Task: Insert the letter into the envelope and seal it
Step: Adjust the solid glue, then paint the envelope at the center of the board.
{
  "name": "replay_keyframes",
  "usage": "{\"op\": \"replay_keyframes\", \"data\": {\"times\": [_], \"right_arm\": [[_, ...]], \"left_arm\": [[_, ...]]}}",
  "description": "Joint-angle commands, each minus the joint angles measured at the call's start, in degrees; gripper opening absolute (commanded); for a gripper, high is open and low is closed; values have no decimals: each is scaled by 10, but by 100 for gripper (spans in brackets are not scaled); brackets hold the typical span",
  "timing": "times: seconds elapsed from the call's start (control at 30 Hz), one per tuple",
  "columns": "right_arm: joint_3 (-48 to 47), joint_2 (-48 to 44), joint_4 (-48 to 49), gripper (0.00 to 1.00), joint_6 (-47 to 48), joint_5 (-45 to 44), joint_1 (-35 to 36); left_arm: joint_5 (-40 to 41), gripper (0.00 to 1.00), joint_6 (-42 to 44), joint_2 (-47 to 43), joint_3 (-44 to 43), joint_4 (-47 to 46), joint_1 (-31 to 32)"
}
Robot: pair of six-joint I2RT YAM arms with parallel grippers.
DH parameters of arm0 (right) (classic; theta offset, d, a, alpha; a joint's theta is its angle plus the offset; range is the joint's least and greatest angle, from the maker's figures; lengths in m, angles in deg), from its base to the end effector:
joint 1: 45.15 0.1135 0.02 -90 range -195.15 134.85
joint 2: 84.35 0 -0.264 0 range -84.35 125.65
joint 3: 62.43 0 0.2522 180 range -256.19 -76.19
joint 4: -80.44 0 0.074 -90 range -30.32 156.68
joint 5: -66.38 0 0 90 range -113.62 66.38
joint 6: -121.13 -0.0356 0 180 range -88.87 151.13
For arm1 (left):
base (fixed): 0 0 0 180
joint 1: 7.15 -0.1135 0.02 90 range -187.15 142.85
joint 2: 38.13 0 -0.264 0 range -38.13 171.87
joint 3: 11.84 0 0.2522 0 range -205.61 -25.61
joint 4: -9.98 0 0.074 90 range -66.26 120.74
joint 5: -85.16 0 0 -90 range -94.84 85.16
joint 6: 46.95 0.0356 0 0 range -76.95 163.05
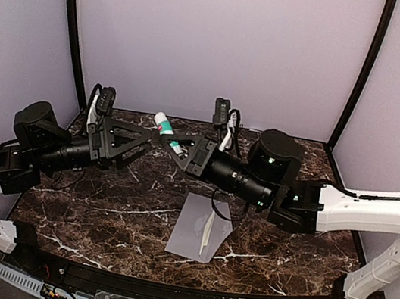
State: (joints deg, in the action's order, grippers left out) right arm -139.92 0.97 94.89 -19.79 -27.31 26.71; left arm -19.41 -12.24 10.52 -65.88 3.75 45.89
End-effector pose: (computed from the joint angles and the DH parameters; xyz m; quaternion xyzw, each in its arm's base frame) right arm 0.1134 0.3386 0.3549 -0.0972 0.6581 0.6450 0.3762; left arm 0.1148 -0.1675 0.3572 0.0860 0.6286 -0.6702 0.3851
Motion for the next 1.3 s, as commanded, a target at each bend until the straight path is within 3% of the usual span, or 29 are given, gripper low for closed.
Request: {"op": "replay_keyframes", "data": {"times": [0.0, 0.23, 0.37, 0.87, 1.27], "right_arm": [[-9, -44, -76, 3, 41, 47, -28], [-42, -41, -151, 3, 70, 224, -71], [-53, -37, -165, 3, 84, 283, -73], [-51, -48, -218, 2, 107, 325, -73], [-65, -36, -260, 2, 123, 316, -73]], "left_arm": [[-49, 91, 30, -18, -21, 63, 0], [-120, 91, 45, 2, -43, 67, -5], [-127, 91, 52, 15, -56, 81, -7], [-148, 91, 26, 33, -58, 84, -21], [-190, 65, 30, 62, -70, 77, -21]]}}
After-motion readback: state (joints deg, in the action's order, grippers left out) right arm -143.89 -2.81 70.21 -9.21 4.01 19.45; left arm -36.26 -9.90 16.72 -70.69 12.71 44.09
